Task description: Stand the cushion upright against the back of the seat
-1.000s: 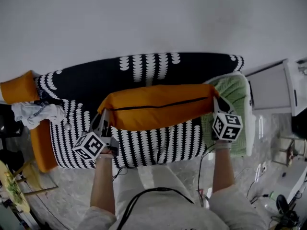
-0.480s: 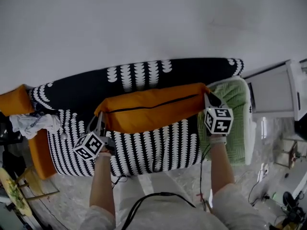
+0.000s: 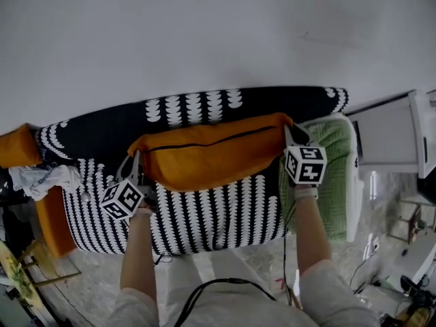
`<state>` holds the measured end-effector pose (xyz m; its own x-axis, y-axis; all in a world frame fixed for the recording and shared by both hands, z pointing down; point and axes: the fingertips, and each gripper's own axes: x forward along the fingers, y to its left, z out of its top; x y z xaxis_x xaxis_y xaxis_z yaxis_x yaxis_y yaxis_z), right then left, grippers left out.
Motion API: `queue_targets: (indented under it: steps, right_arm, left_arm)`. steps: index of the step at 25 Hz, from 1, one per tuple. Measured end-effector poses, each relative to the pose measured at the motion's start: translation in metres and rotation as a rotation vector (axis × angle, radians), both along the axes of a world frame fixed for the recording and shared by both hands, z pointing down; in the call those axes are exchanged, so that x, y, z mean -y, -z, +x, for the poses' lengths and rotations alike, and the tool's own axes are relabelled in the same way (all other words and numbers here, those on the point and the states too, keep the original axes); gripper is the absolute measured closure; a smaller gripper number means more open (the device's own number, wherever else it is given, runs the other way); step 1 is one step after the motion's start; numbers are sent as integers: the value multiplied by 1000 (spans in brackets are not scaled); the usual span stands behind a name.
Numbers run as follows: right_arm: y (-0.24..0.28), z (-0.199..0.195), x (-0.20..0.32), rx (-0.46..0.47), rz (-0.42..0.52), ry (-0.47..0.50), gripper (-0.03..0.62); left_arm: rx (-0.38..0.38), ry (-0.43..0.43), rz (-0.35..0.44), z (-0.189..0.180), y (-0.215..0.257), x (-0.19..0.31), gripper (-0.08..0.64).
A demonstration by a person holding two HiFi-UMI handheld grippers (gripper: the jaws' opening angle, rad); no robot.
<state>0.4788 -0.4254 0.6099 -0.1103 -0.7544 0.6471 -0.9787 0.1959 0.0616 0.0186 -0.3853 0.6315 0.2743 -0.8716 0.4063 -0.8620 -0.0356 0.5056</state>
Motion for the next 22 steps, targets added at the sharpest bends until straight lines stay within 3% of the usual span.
queue_targets:
  steps: [5, 10, 13, 22]
  right_arm:
    - [-4, 0, 8, 15, 2, -2, 549]
    - [-7, 2, 9, 186, 28, -56, 549]
    - [-10, -1, 11, 186, 29, -56, 549]
    - [-20, -2, 18, 229, 30, -75, 549]
  left_arm:
    - [29, 8, 10, 0, -5, 7, 509]
    - [80, -3, 27, -2, -12, 11, 509]
    - [118, -19, 32, -5, -16, 13, 509]
    - [122, -35, 24, -4, -24, 20, 509]
